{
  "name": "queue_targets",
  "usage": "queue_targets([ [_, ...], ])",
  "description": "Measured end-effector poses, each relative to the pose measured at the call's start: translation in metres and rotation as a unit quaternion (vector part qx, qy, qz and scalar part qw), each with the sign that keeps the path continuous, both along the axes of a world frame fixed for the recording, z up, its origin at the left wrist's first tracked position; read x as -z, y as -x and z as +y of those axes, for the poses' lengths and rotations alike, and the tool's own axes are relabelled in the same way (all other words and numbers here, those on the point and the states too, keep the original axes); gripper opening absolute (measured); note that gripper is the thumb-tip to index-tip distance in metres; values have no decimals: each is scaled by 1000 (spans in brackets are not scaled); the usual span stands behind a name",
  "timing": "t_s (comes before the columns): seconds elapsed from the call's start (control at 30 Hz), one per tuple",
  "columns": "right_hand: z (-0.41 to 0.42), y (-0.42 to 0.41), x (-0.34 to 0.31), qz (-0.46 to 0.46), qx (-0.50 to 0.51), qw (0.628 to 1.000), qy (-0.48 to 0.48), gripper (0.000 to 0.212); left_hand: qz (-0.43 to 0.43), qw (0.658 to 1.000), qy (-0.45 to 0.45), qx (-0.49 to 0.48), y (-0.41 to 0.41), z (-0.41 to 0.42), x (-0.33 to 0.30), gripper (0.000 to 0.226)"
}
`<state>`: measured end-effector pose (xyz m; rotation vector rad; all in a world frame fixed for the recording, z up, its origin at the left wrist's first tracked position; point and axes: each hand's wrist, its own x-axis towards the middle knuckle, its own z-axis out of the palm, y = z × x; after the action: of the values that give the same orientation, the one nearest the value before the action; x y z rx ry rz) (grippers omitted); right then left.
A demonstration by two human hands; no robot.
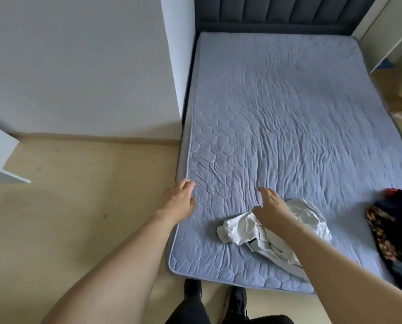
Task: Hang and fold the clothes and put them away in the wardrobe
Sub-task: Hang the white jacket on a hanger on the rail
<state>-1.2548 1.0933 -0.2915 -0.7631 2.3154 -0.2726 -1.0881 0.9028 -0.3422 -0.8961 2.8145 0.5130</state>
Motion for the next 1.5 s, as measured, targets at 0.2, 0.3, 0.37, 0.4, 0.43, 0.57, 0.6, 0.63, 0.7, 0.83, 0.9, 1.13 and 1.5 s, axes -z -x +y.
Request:
queue_targets([
  [0.2, 94, 66, 34, -9, 41, 999, -26, 63, -11, 999, -32, -1, 62, 77, 26, 42],
  [0.3, 125, 99, 47, -4, 29, 998, -47, 62, -24, 999, -28, -29, 82, 112, 36, 42],
  [0.37, 146, 123, 55, -15, 7, 999, -52, 62, -38, 997, -36, -65, 99, 140, 40, 41],
  [0.4, 156, 135, 61, -17, -6, 998, -53, 63, -55, 995, -43, -68, 109, 153, 43, 41],
  [0.43, 165, 147, 68, -15, -19, 998, -57, 63, -69, 994, -49, -66, 119, 165, 46, 41],
  [0.57, 185, 187, 104, -17, -42, 995, -88, 62, -79, 991, -79, -76, 150, 192, 73, 35],
  [0.6, 188, 194, 118, -19, -43, 993, -104, 63, -85, 988, -93, -88, 159, 197, 89, 34],
  [0.63, 188, 200, 132, -22, -43, 992, -117, 64, -90, 985, -107, -101, 167, 201, 105, 35],
  [0.7, 193, 215, 182, -22, -28, 988, -148, 70, -105, 982, -125, -97, 187, 214, 157, 39],
  [0.83, 200, 240, 290, -14, -20, 971, -238, 92, -168, 966, -175, -86, 230, 237, 264, 50],
  [0.9, 203, 250, 345, 8, -36, 966, -254, 102, -219, 959, -160, -82, 246, 246, 321, 67],
  [1.13, 180, 264, 467, 116, -205, 959, -157, 105, -182, 978, 16, -95, 246, 252, 439, 28],
  [1.5, 168, 284, 392, 29, -162, 982, -96, 22, -4, 906, -244, -347, 215, 239, 358, 12],
])
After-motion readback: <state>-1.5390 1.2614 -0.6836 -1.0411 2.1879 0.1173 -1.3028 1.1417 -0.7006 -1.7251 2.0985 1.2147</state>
